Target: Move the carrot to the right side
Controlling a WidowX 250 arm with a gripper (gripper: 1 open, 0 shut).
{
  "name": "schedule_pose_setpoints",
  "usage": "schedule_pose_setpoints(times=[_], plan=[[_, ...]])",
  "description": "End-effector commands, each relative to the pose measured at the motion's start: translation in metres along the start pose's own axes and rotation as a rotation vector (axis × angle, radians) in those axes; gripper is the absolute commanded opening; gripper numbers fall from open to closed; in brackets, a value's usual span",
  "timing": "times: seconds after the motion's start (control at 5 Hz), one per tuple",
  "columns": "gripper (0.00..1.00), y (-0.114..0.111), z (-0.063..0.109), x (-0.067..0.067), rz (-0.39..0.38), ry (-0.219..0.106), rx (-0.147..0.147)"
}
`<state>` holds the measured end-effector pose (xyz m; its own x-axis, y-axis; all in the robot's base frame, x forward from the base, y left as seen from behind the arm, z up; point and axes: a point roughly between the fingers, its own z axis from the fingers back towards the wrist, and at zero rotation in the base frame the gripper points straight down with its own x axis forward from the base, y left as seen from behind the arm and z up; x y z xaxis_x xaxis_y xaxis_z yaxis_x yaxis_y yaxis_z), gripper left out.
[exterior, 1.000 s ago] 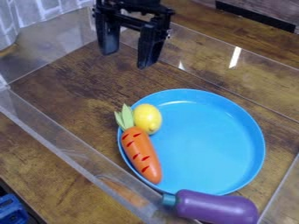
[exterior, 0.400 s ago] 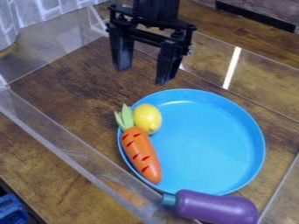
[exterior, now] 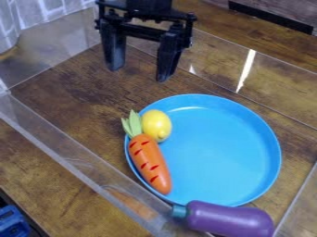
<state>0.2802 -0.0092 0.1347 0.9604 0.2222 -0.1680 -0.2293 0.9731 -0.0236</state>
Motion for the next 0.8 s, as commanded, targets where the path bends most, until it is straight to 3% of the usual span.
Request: schedule_pose_setpoints(times=[0.0, 0.6], plan=[[1.00, 0.010, 0.017, -0.009, 0.008, -0.058, -0.004], [1.00, 0.013, 0.008, 0.021, -0.119, -0.060, 0.010]])
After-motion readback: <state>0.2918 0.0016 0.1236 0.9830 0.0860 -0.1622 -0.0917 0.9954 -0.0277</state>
